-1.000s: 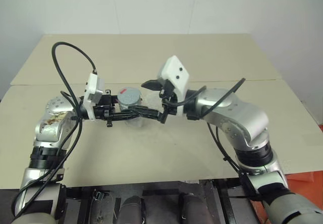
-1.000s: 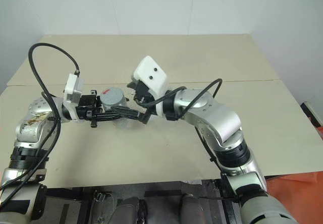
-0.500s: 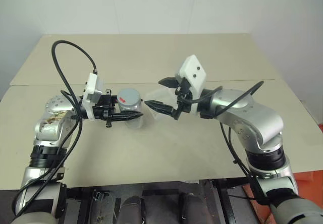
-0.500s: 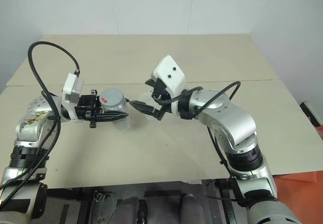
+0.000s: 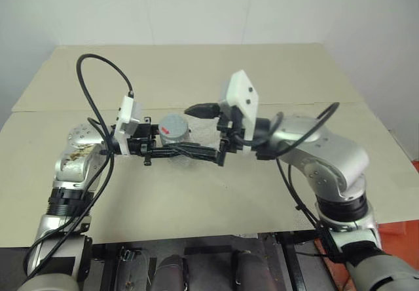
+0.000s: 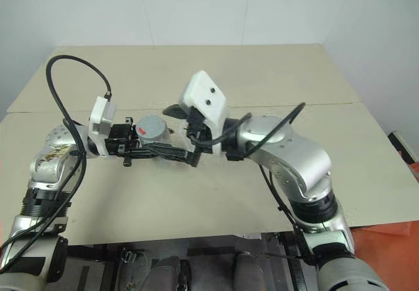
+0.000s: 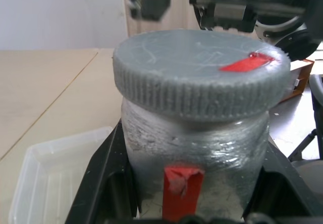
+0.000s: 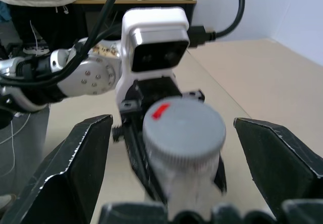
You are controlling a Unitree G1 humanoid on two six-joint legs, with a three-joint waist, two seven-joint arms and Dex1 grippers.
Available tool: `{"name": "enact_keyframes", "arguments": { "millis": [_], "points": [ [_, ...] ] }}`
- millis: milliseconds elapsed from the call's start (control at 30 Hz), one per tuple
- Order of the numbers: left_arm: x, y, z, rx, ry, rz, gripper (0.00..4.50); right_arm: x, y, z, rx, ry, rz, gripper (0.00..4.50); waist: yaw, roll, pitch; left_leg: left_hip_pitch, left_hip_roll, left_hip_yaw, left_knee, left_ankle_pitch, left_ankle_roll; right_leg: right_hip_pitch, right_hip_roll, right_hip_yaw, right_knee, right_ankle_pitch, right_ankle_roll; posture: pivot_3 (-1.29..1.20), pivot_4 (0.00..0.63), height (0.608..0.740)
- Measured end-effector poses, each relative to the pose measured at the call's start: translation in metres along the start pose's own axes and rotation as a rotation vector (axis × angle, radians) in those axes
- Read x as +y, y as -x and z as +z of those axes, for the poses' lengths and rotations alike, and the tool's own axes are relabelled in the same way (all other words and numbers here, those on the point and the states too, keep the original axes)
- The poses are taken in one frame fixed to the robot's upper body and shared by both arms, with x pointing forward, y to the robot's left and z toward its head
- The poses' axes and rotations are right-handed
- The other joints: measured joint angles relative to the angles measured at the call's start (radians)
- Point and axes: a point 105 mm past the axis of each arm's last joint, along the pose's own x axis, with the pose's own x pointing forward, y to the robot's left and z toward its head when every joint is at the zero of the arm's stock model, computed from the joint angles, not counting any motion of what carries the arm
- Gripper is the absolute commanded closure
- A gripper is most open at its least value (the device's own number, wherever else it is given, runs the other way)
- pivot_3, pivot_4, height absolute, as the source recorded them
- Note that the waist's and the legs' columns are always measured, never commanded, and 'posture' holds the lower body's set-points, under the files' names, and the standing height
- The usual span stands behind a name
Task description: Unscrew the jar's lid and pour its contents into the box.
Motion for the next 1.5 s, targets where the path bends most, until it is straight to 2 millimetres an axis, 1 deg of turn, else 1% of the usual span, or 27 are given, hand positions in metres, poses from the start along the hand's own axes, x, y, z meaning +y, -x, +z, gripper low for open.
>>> {"name": "enact_keyframes", "arguments": {
  "millis": [167,300,800,900,1000,1033,1500],
  "points": [
    [-0.001,-0.001,-0.004,-0.004,0.009,0.012,2.51,-0.004,-0.011,0.001,0.04,-0.019,-0.003,0.03,0.001,0.0,0.0,0.0,0.0,0.0,0.0,0.0,0.0,0.0,0.0,0.0,0.0,0.0,0.0,0.0,0.15,0.74],
    [-0.002,-0.001,-0.005,-0.004,0.004,0.018,2.51,-0.004,-0.017,-0.006,0.086,-0.036,0.004,0.03,0.001,0.0,0.0,0.0,0.0,0.0,0.0,0.0,0.0,0.0,0.0,0.0,0.0,0.0,0.0,0.0,0.15,0.74],
    [-0.005,0.001,-0.008,0.005,0.008,0.02,2.51,-0.003,-0.021,-0.008,0.102,-0.052,0.009,0.03,0.0,0.0,0.0,0.0,0.0,0.0,0.0,0.0,0.0,0.0,0.0,0.0,0.0,0.0,0.0,0.0,0.15,0.74],
    [-0.005,0.001,-0.007,0.009,0.002,0.016,2.51,-0.003,-0.021,-0.008,0.101,-0.053,0.008,0.63,0.0,0.0,0.0,0.0,0.0,0.0,0.0,0.0,0.0,0.0,0.0,0.0,0.0,0.0,0.0,0.0,0.15,0.74],
    [-0.005,0.001,-0.006,0.01,-0.001,0.015,2.51,-0.003,-0.021,-0.008,0.102,-0.052,0.008,1.61,0.0,0.0,0.0,0.0,0.0,0.0,0.0,0.0,0.0,0.0,0.0,0.0,0.0,0.0,0.0,0.0,0.15,0.74],
    [-0.005,0.002,-0.006,0.012,-0.002,0.015,2.51,-0.003,-0.022,-0.009,0.103,-0.05,0.007,1.74,0.0,0.0,0.0,0.0,0.0,0.0,0.0,0.0,0.0,0.0,0.0,0.0,0.0,0.0,0.0,0.0,0.15,0.74],
    [-0.007,0.002,-0.007,0.01,0.005,0.028,2.51,-0.003,-0.022,-0.009,0.109,-0.05,0.014,1.74,0.0,0.0,0.0,0.0,0.0,0.0,0.0,0.0,0.0,0.0,0.0,0.0,0.0,0.0,0.0,0.0,0.15,0.74]
  ]
}}
